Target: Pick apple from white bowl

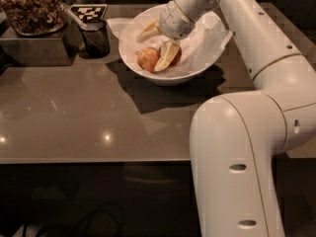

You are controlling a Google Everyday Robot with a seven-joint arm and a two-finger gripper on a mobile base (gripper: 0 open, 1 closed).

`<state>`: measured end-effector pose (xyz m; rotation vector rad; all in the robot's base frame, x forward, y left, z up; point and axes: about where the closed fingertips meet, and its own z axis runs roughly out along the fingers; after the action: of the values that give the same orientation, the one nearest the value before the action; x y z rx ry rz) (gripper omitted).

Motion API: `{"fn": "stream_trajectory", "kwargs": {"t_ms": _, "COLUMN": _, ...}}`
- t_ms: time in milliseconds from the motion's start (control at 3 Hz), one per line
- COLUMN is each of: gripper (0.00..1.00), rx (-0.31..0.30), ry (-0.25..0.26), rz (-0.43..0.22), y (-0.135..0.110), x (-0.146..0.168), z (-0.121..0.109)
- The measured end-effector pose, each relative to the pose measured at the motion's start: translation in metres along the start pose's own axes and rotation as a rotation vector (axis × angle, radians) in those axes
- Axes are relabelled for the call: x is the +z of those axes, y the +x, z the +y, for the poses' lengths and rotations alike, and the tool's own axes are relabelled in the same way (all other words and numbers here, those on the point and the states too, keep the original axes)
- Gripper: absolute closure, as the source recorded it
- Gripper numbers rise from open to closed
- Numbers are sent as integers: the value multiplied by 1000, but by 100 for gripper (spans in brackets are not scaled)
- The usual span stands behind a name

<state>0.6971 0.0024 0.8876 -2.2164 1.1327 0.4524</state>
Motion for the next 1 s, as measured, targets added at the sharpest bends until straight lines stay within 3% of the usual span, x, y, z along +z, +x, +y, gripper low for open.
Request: {"fn": "stream_trajectory", "kwargs": {"t_ms": 1000, "gripper": 33, "rx": -18, "ry": -18, "rz": 0, "y": 13, "x": 17, "z": -5}}
